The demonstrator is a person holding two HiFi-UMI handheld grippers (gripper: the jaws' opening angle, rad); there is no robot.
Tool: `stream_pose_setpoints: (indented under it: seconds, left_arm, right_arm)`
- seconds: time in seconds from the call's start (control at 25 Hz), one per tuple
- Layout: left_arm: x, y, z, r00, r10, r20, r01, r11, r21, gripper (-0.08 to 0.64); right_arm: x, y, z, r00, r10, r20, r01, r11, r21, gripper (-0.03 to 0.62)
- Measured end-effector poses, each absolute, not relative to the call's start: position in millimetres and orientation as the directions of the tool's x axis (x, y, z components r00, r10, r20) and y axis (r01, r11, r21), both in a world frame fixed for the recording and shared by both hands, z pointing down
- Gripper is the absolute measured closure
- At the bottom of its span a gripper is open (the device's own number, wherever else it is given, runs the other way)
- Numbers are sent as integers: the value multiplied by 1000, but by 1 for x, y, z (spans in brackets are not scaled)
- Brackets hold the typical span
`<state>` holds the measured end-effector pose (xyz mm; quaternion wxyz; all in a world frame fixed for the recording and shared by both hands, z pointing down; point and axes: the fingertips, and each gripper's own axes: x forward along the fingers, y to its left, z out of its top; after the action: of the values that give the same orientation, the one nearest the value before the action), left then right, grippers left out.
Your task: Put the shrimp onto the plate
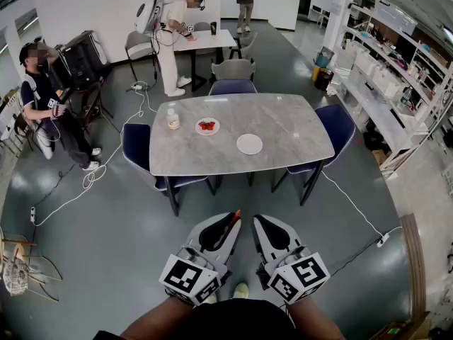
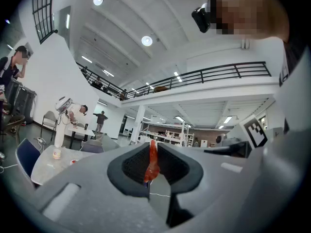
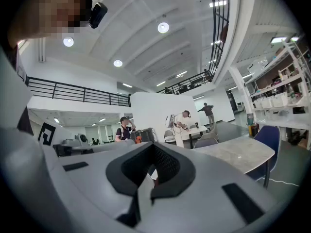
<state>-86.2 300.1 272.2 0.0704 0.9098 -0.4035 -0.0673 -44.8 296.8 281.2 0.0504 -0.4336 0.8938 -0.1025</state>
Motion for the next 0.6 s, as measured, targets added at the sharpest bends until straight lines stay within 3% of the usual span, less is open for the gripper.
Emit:
stream_pose_setpoints:
  seconds: [0.6]
  left_arm:
    - [-80,309,276,665,-744,-65,-729,-666,156,503]
  right_arm:
    - [-44,308,287,-643,-766,-3,-743,625,-238,592]
